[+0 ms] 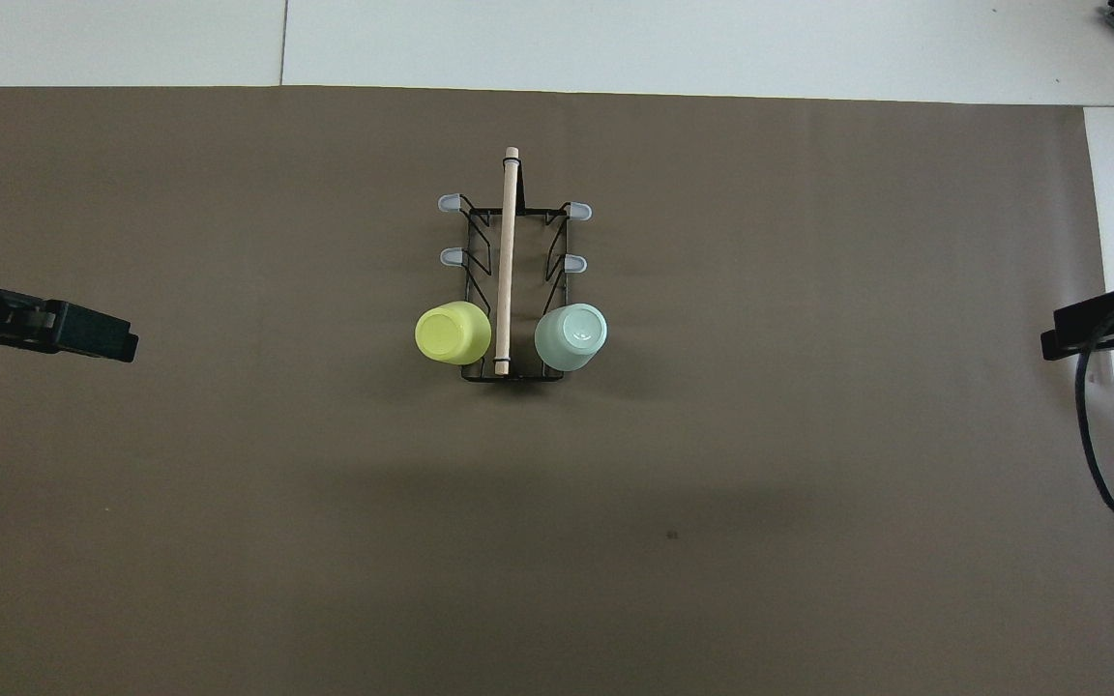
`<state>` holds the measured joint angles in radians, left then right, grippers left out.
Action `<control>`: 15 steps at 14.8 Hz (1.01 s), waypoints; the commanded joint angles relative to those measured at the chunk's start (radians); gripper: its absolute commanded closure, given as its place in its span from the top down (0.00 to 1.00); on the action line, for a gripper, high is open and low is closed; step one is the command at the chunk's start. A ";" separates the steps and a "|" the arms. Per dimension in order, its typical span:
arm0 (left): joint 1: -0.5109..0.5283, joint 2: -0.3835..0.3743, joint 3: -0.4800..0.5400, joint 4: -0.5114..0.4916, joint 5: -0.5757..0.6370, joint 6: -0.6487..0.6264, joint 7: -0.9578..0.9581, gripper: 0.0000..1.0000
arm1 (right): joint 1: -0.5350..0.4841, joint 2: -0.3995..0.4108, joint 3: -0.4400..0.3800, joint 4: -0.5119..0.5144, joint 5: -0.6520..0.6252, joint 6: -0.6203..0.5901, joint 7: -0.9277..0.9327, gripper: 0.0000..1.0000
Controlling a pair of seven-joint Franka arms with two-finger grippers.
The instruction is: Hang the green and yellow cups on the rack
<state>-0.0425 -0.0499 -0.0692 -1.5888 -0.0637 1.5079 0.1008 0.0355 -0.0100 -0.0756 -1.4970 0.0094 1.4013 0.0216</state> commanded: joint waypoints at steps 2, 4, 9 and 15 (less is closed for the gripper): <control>0.016 -0.022 -0.003 -0.027 0.028 -0.005 0.027 1.00 | -0.009 -0.041 0.002 -0.011 -0.003 -0.019 0.012 1.00; -0.016 -0.015 0.043 -0.016 0.057 0.009 0.048 1.00 | -0.012 -0.061 -0.003 -0.011 -0.005 -0.012 0.011 1.00; -0.019 -0.015 0.057 -0.013 0.067 0.023 0.057 1.00 | -0.003 -0.045 -0.001 -0.015 -0.025 0.033 -0.005 1.00; 0.006 -0.019 0.058 -0.013 0.054 0.011 0.094 1.00 | -0.002 -0.012 0.000 -0.006 -0.031 0.027 -0.005 1.00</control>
<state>-0.0432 -0.0528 -0.0165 -1.5927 -0.0164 1.5147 0.1644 0.0332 -0.0232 -0.0801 -1.5003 -0.0046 1.4181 0.0216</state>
